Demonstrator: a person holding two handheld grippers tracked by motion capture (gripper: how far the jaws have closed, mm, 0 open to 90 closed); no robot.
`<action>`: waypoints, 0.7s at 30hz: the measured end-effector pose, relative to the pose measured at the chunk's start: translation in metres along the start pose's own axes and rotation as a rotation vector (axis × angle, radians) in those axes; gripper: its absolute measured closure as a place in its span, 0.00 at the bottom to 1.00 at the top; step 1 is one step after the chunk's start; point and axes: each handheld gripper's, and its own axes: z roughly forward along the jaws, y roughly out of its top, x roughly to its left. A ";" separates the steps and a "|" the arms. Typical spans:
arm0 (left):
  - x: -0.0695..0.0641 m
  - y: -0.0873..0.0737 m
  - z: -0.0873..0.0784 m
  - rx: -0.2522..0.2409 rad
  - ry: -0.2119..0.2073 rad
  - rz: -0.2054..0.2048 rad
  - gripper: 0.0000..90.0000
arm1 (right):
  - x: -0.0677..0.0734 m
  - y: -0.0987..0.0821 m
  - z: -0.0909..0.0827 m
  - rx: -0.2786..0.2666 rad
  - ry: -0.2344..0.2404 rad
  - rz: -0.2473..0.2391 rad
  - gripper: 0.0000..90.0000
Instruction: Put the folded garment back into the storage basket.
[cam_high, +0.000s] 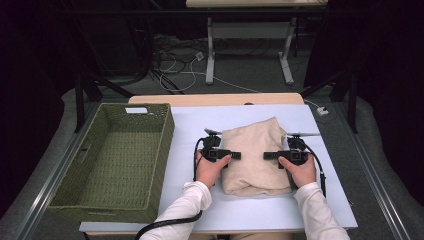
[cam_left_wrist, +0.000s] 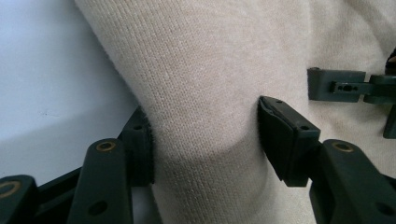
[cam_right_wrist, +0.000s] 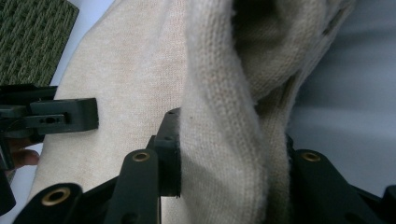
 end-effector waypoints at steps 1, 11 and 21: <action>0.000 0.000 0.000 0.000 0.002 0.000 0.50 | 0.001 0.000 0.000 -0.001 -0.001 0.003 0.67; -0.001 0.000 -0.003 -0.016 -0.002 -0.027 0.60 | 0.006 -0.001 -0.003 -0.018 -0.018 0.000 0.69; -0.002 0.002 -0.006 -0.020 -0.005 -0.039 0.63 | 0.010 0.000 -0.006 -0.048 -0.006 0.033 0.70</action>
